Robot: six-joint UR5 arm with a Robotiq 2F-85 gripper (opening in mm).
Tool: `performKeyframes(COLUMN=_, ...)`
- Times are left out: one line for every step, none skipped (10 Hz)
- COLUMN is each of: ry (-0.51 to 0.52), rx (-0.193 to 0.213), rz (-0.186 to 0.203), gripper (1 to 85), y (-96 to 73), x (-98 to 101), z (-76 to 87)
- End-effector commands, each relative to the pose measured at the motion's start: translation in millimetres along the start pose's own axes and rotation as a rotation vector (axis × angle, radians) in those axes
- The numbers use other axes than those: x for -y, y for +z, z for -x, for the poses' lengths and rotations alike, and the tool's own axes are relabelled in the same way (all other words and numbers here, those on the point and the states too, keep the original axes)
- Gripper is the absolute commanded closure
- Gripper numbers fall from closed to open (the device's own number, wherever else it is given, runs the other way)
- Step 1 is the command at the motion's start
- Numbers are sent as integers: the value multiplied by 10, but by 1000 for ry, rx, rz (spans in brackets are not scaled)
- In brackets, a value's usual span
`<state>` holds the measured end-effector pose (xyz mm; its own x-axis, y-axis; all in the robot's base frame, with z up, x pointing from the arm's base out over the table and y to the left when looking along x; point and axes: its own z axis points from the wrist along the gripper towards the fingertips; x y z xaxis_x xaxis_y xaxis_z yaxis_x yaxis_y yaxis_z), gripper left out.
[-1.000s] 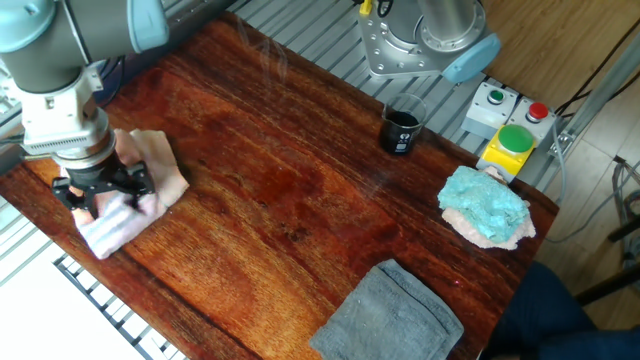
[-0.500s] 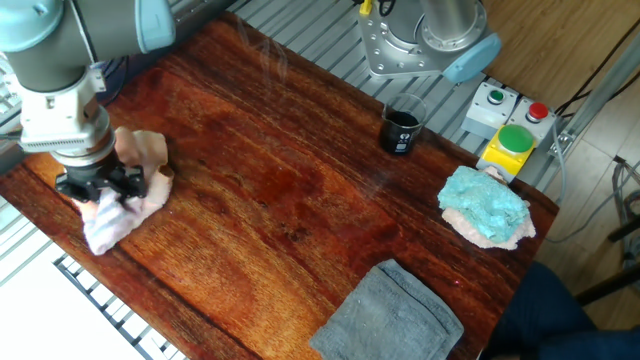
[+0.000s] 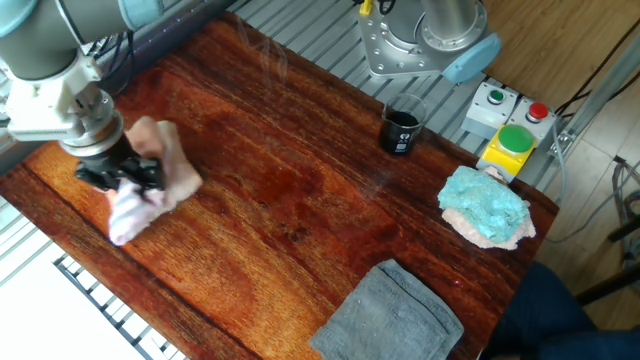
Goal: Clean the table with a cloth
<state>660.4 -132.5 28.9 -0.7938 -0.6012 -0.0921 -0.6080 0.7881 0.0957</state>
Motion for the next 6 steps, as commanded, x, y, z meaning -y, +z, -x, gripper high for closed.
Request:
performKeyframes(ry=183, rx=42, rz=134, gripper=847, y=-80, x=-504, z=141)
performKeyframes(ry=239, rx=54, rz=175, gripper=847, y=-67, x=-690, z=210)
performKeyframes(ry=279, rx=64, rz=202, gripper=847, y=-49, x=-832, z=269)
performKeyframes(ry=313, rx=58, rz=226, gripper=847, y=-56, x=-957, z=277)
performKeyframes(ry=375, rx=32, rz=255, gripper=847, y=-97, x=-1122, z=253)
performKeyframes(ry=412, rx=24, rz=259, gripper=847, y=-89, x=-1209, z=258)
